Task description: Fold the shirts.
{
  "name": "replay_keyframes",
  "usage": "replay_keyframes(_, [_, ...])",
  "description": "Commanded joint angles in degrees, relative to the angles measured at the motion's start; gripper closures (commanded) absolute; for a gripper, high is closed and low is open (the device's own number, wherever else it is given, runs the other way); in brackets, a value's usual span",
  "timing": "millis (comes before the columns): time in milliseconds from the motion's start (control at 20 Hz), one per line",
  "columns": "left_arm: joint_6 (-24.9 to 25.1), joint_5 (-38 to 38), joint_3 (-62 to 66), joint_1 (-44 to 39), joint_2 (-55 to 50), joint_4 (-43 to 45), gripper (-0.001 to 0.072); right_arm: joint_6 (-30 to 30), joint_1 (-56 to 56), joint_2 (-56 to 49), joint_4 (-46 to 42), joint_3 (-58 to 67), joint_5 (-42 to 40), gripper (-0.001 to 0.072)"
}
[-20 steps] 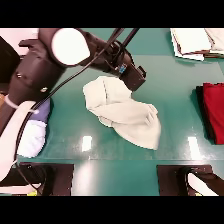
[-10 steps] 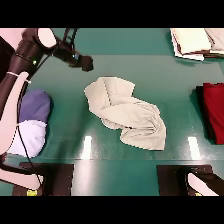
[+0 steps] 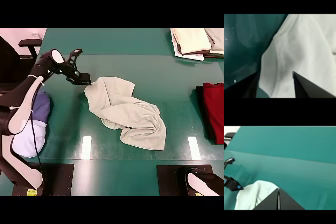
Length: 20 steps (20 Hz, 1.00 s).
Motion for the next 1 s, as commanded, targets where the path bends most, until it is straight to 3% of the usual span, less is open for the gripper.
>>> replay_keyframes(0, [0.92, 0.68, -0.46, 0.22, -2.32, -2.91, 0.0214, 0.07, 0.07, -0.11, 0.11, -3.32, 0.15, 0.0695])
replay_keyframes(200, [0.96, 0.15, -0.5, 0.22, -2.32, -4.02, 0.0217, 0.07, 0.07, -0.11, 0.11, -7.76, -0.76, 0.0694])
replay_keyframes(250, [0.94, -0.04, -0.5, 0.22, -2.32, -4.0, 0.0277, 0.07, 0.07, -0.11, 0.11, -8.76, -0.55, 0.0695])
replay_keyframes(300, [1.25, -0.17, -0.5, 0.22, -2.32, -4.0, 0.0544, 0.09, 0.07, -0.11, 0.11, -9.73, -0.52, 0.0694])
replay_keyframes(350, [2.45, -0.5, -0.44, 0.22, -2.32, -4.02, 0.0683, 0.07, 0.07, -0.11, 0.11, -10.75, -0.55, 0.0694])
replay_keyframes(650, [2.4, -5.64, 2.14, 4.22, 6.6, 4.33, 0.0682, 0.07, -2.8, 1.03, -0.11, -19.87, 8.0, 0.0694])
replay_keyframes(900, [2.43, -10.16, 2.12, 9.86, 18.14, 8.22, 0.0682, 0.07, -10.8, 6.6, -0.09, -40.57, 8.31, 0.0694])
replay_keyframes(950, [2.4, -10.45, 2.12, 10.29, 19.61, 8.2, 0.0682, 0.02, -12.28, 6.88, 0.11, -45.07, 7.69, 0.0648])
